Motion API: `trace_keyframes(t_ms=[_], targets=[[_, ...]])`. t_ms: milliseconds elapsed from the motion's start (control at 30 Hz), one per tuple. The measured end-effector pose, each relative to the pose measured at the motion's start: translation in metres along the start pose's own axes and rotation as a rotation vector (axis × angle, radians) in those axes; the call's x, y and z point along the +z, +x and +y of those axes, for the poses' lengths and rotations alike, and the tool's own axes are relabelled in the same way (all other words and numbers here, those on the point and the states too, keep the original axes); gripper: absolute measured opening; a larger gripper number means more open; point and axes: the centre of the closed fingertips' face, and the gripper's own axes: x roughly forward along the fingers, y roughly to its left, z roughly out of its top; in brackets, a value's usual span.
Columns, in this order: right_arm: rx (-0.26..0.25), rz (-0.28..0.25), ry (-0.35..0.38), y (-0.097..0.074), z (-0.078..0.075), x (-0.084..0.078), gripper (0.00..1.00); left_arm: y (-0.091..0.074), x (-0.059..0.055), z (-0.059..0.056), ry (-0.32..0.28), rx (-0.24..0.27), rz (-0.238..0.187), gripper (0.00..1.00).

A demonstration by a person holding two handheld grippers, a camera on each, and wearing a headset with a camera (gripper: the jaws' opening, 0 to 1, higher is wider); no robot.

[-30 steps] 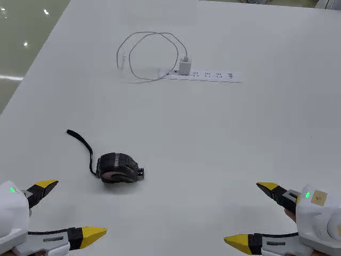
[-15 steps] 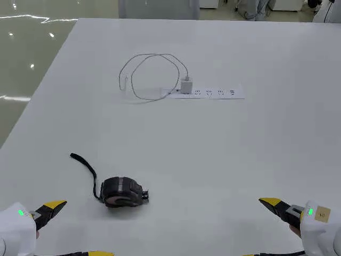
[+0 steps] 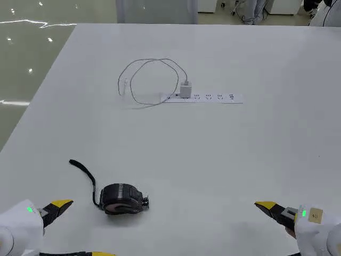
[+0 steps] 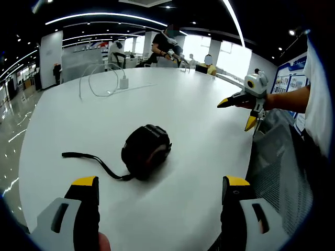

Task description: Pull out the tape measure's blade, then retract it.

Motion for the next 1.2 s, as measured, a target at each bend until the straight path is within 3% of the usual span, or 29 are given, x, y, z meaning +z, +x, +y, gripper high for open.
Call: trace_keyframes(t_ms=[667, 1200], targets=[[0.058, 0.002, -0.057, 0.026, -0.003, 0.015, 0.84, 0.013, 0.015, 0.011, 0.045, -0.039, 0.021, 0.95], [0.103, 0.053, -0.143, 0.038, -0.007, 0.016, 0.84, 0.026, 0.017, 0.018, 0.144, -0.082, 0.096, 0.91]])
